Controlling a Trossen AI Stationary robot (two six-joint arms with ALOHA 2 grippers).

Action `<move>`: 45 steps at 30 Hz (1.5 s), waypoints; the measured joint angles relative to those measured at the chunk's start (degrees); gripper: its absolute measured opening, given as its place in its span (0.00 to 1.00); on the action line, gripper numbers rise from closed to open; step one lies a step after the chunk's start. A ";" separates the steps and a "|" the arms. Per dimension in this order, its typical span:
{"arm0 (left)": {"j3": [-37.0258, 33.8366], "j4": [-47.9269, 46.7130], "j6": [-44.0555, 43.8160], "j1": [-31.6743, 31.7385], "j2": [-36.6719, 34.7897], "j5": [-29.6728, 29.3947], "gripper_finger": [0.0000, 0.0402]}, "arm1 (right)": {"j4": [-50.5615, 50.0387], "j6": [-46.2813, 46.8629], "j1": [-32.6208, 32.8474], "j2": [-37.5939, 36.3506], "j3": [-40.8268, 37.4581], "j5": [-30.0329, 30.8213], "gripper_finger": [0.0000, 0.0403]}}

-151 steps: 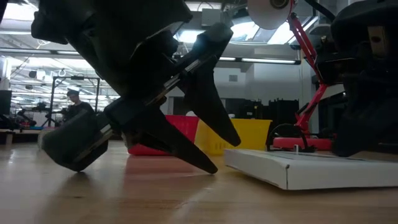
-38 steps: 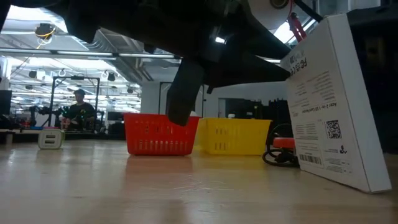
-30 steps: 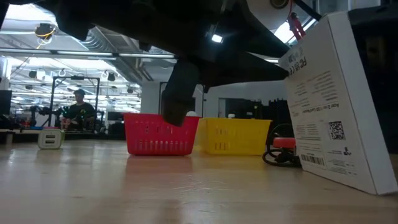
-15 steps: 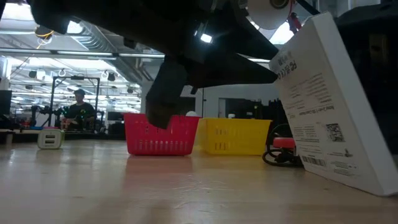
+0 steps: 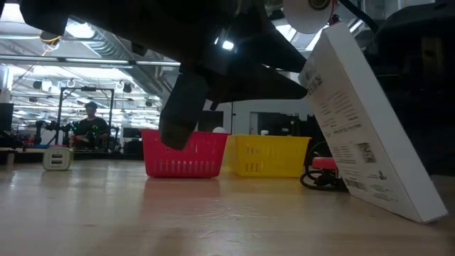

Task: Pick and place items into bin
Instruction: Put the white card reader box into the red bin

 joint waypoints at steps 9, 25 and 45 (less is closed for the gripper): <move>-0.02 -0.36 1.10 -1.36 0.04 -1.95 0.31 | -0.02 0.01 -0.02 -0.02 0.02 0.02 0.00; -0.04 -0.09 2.50 -2.11 -0.74 -6.28 0.31 | -0.15 0.04 -0.07 -0.02 0.02 0.04 0.00; -0.02 -3.15 1.00 -2.21 -0.98 -0.72 0.31 | -0.20 0.04 -0.04 -0.02 0.02 0.02 0.00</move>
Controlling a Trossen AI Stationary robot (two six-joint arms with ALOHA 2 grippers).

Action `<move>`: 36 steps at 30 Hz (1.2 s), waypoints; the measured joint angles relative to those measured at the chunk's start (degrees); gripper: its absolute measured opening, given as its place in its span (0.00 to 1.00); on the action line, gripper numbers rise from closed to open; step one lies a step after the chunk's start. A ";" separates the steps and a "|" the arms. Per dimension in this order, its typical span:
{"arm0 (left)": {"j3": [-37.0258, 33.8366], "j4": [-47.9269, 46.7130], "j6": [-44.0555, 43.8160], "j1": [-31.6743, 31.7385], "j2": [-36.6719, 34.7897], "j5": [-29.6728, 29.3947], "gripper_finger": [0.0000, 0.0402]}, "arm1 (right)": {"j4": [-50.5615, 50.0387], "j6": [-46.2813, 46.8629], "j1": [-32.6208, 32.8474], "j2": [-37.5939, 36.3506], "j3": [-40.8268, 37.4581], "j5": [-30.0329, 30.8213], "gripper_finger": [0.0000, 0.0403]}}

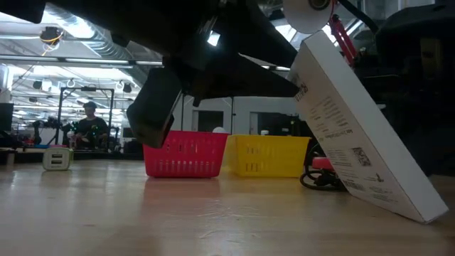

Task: Pick and place items into bin
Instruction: Put the white card reader box into the red bin

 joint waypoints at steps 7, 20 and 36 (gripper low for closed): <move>0.00 -0.40 0.55 -1.11 0.00 1.75 0.31 | 0.03 0.00 0.00 0.00 0.00 0.04 0.00; 0.00 -1.68 -0.65 -1.38 0.02 -1.26 0.31 | 0.12 -0.16 0.04 0.00 0.02 -0.05 0.00; 0.00 -1.54 2.38 -2.14 0.12 -3.82 0.31 | 1.09 -1.46 0.22 0.00 0.02 -0.09 0.00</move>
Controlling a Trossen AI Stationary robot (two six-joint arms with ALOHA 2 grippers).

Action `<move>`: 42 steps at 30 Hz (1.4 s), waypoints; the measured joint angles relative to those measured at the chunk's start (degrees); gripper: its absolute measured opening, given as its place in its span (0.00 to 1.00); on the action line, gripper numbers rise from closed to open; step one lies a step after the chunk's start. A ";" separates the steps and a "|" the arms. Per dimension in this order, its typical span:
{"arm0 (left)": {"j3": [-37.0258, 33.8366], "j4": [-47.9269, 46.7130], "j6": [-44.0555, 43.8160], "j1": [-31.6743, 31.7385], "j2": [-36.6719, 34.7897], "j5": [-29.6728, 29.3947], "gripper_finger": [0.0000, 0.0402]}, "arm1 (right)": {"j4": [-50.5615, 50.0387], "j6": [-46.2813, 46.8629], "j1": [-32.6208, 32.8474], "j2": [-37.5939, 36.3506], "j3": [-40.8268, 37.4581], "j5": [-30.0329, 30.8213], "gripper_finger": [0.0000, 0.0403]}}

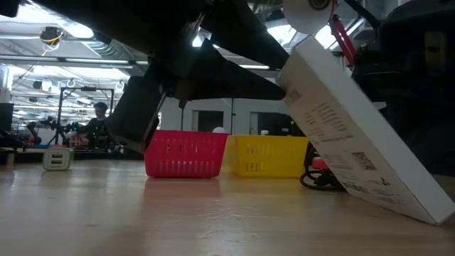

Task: Pick and place items into bin
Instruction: Put the white card reader box into the red bin

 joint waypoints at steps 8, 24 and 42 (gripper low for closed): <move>0.00 0.25 -0.78 -0.09 0.01 -0.76 0.31 | -0.02 0.00 0.02 0.00 0.00 0.00 0.00; 0.00 0.23 -0.91 -0.09 0.01 2.65 0.31 | 0.14 -1.12 0.55 -0.57 0.02 -0.52 0.00; 0.00 -1.16 -4.73 0.11 0.01 7.20 0.31 | -0.15 -1.60 0.72 -0.75 0.04 -0.68 0.00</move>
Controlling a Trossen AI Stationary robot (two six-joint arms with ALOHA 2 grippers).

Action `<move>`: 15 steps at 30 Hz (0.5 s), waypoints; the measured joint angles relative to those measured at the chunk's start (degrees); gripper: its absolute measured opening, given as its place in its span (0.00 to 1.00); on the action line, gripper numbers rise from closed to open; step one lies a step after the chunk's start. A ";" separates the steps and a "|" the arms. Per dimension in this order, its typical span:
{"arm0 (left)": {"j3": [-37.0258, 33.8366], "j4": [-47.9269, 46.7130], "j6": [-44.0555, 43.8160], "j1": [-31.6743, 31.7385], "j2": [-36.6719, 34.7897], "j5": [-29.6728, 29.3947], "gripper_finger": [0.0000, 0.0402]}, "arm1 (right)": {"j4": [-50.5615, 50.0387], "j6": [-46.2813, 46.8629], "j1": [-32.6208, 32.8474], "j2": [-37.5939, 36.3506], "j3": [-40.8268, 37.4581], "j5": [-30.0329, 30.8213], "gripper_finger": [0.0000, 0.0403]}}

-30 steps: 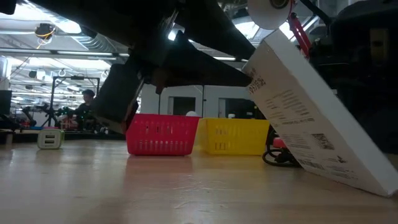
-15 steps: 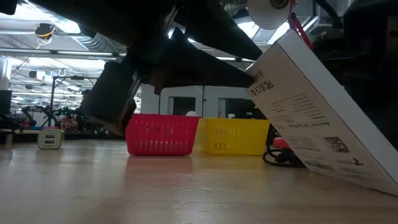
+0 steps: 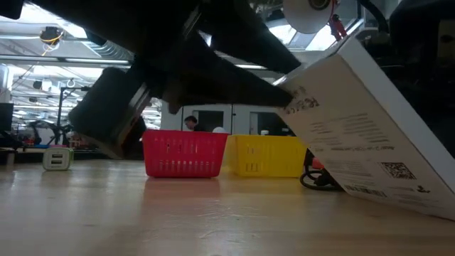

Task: Pick and place items into bin
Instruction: Put the white card reader box into the red bin

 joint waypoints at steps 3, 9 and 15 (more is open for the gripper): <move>0.00 -1.62 -2.55 0.45 0.00 1.76 0.31 | 0.02 0.00 0.00 -0.02 0.00 0.02 0.00; 0.00 -2.92 -3.74 1.09 0.00 2.57 0.29 | 0.00 -0.04 0.00 -0.02 0.00 0.02 0.00; 0.00 -3.41 -1.04 0.62 0.00 1.74 0.13 | 0.31 -1.38 -0.02 -0.10 0.00 1.08 0.00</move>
